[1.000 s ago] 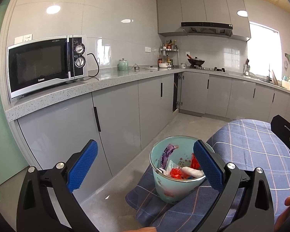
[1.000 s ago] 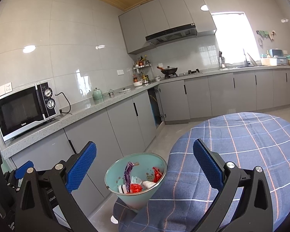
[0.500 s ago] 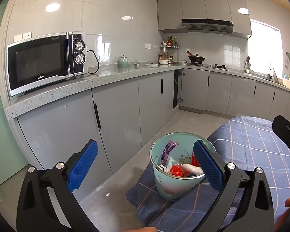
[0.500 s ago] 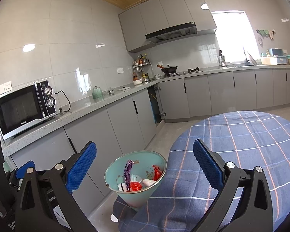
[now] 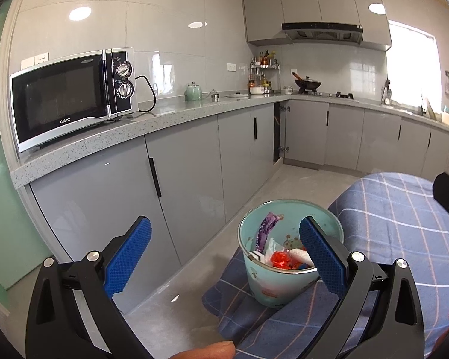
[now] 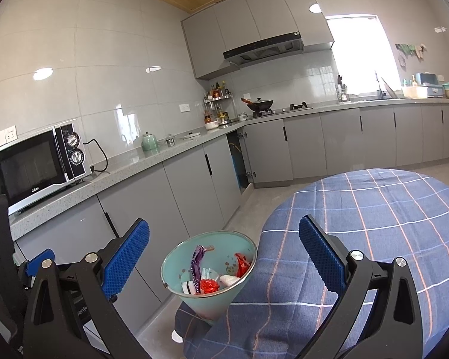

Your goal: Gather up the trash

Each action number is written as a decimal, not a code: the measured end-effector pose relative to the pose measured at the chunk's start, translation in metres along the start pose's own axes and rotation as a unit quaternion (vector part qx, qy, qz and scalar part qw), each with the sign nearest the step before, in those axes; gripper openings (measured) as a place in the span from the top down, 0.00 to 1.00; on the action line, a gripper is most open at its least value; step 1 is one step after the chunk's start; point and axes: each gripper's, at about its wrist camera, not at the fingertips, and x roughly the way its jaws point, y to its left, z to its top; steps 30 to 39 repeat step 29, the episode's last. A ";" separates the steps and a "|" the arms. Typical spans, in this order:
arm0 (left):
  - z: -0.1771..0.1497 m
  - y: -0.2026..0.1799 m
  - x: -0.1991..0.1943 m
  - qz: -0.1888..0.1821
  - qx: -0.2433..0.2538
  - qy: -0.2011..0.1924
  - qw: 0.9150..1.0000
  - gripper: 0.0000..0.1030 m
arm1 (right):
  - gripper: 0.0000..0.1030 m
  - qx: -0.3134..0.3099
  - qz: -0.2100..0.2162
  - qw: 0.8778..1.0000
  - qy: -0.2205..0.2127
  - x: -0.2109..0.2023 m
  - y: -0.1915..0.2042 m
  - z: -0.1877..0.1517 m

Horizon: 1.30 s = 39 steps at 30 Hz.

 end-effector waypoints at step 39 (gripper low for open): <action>-0.012 -0.005 0.030 -0.008 -0.007 0.076 0.997 0.05 | 0.04 0.022 -0.053 0.997 0.052 0.023 -0.030 -0.004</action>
